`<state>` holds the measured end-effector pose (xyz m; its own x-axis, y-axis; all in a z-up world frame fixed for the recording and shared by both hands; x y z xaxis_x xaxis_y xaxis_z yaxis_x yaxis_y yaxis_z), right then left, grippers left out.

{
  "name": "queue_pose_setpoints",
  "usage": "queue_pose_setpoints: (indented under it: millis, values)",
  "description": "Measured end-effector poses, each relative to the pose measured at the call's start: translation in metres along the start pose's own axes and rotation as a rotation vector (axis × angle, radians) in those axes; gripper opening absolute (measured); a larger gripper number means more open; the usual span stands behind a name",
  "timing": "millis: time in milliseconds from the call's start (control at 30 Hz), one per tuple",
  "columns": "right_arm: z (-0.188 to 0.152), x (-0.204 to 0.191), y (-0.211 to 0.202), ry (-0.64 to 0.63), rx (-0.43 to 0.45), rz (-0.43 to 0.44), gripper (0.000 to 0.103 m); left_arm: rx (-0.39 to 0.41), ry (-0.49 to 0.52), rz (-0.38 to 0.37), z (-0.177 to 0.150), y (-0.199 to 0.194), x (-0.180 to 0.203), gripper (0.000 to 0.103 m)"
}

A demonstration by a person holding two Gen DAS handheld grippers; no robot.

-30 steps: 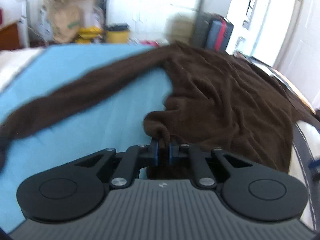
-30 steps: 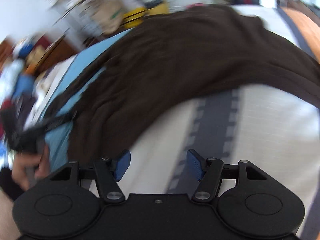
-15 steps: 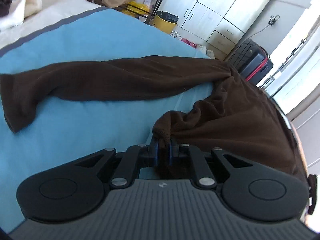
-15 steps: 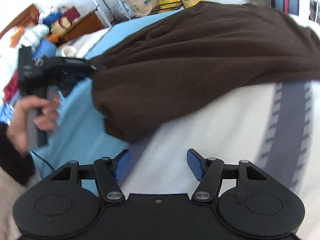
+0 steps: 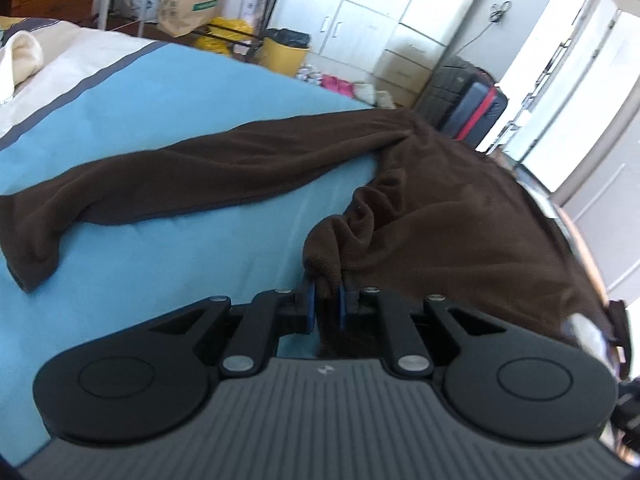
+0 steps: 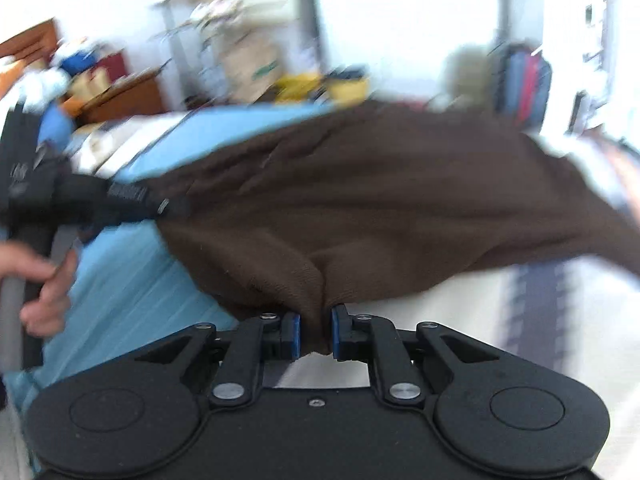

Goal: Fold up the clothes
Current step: 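Grasp the hoodie body with the left gripper while the right gripper lifts the hem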

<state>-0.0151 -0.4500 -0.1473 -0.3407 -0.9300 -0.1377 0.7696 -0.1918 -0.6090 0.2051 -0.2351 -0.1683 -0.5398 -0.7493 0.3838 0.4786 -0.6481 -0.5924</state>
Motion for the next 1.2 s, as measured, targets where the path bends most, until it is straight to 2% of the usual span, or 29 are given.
queue_pose_setpoints:
  millis: [33, 100, 167, 200, 233, 300, 333, 400, 467, 567, 633, 700, 767, 800, 867, 900, 933, 967, 1067, 1167, 1200]
  values:
    - [0.008, 0.001, -0.013, 0.009, 0.027, -0.026, 0.015, -0.004, -0.010, 0.002, -0.001, -0.008, 0.003, 0.010]
    - [0.022, -0.002, -0.044, 0.069, 0.051, -0.013, 0.014, -0.012, -0.031, 0.005, -0.004, -0.025, 0.009, 0.010]
    - [0.020, -0.008, -0.060, 0.063, 0.019, -0.008, 0.013, -0.034, -0.025, 0.012, -0.009, -0.036, 0.016, 0.010]
    - [0.010, -0.007, -0.061, 0.052, -0.027, -0.021, 0.013, -0.051, -0.009, 0.018, -0.014, -0.038, 0.019, 0.011]
    - [-0.004, -0.004, -0.055, 0.061, -0.093, -0.037, 0.013, -0.080, 0.027, 0.036, -0.019, -0.035, 0.020, 0.018]
    - [-0.041, 0.006, -0.037, 0.119, -0.252, -0.039, 0.009, -0.165, 0.086, 0.101, -0.030, -0.026, 0.015, 0.021]
    - [-0.055, 0.011, -0.035, 0.143, -0.282, -0.067, 0.007, -0.204, 0.111, 0.140, -0.035, -0.022, 0.010, 0.021]
    - [-0.072, 0.017, -0.037, 0.132, -0.316, -0.104, 0.006, -0.186, 0.102, 0.172, -0.031, -0.025, -0.002, 0.021]
    - [-0.070, 0.020, -0.044, 0.175, -0.289, -0.079, 0.007, -0.160, 0.081, 0.182, -0.022, -0.029, -0.013, 0.021]
    - [-0.068, 0.024, -0.046, 0.244, -0.272, -0.043, 0.017, -0.115, -0.001, 0.124, -0.012, -0.028, -0.024, 0.027]
    - [-0.068, 0.024, -0.043, 0.284, -0.265, -0.020, 0.029, -0.125, -0.047, 0.067, -0.014, -0.021, -0.026, 0.028]
    - [-0.069, 0.024, -0.040, 0.324, -0.258, 0.003, 0.046, -0.156, -0.080, 0.003, -0.022, -0.009, -0.023, 0.028]
    - [-0.075, 0.021, -0.034, 0.347, -0.276, 0.027, 0.054, -0.188, -0.074, -0.048, -0.030, 0.003, -0.014, 0.029]
    - [-0.081, 0.019, -0.030, 0.350, -0.299, 0.039, 0.054, -0.202, -0.066, -0.070, -0.033, 0.009, -0.009, 0.034]
    - [-0.088, 0.013, -0.024, 0.343, -0.308, 0.040, 0.054, -0.168, 0.017, -0.045, -0.036, 0.016, 0.006, 0.037]
    - [-0.086, 0.010, -0.022, 0.312, -0.290, 0.027, 0.050, -0.153, 0.062, -0.021, -0.036, 0.017, 0.012, 0.033]
    - [-0.084, 0.008, -0.020, 0.280, -0.271, 0.014, 0.039, -0.137, 0.108, 0.002, -0.036, 0.018, 0.019, 0.004]
    - [-0.083, 0.005, -0.018, 0.247, -0.251, 0.001, 0.011, -0.118, 0.162, 0.022, -0.036, 0.016, 0.026, 0.006]
    - [-0.075, 0.001, -0.025, 0.198, -0.201, -0.029, 0.011, -0.053, 0.193, 0.063, -0.027, -0.012, 0.031, 0.005]
    - [-0.062, -0.002, -0.051, 0.165, -0.179, -0.070, 0.011, 0.009, 0.092, 0.008, -0.008, -0.062, 0.017, 0.005]
    - [-0.055, -0.005, -0.065, 0.180, -0.164, -0.033, 0.011, 0.029, 0.056, -0.014, -0.002, -0.078, 0.011, 0.005]
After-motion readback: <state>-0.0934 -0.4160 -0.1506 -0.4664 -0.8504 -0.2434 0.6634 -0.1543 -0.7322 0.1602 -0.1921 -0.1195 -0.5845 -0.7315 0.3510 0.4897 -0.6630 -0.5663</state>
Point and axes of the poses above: each gripper's, at about its wrist camera, not at the fingertips, and y roughly the way its jaws point, x to its right, z to its top, the point moved 6 cm from there along y, roughly the way its jaws point, and after that the axes turned 5 degrees about x, right-handed, at the moved point
